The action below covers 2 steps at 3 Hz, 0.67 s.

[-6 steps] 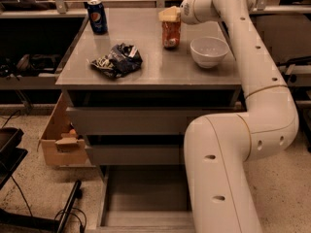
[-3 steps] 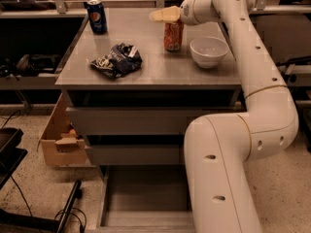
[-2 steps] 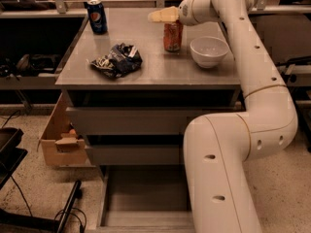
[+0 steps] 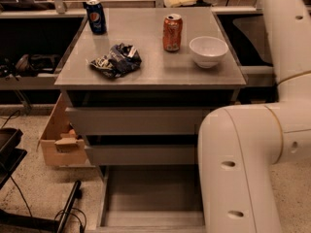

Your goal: Pick coke can from bottom drawer and place on counter

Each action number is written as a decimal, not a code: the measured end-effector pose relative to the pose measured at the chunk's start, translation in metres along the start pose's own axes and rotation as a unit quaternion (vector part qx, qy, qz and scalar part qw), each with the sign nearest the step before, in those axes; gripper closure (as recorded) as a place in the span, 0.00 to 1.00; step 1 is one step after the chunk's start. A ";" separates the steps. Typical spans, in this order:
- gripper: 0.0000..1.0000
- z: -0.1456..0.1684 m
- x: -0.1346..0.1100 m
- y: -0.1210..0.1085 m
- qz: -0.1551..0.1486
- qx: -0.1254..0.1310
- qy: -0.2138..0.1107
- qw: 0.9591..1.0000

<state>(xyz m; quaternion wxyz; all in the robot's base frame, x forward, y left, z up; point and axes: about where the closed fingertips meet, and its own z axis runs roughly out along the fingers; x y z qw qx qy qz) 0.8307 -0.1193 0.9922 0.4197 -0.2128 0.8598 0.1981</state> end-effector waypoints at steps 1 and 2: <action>0.00 -0.067 0.006 -0.002 0.014 0.044 0.041 0.998; 0.00 -0.130 0.019 -0.015 0.060 0.101 0.072 0.990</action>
Offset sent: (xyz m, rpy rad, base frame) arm -0.1767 -0.1287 0.0705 -0.1438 0.2355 -0.4048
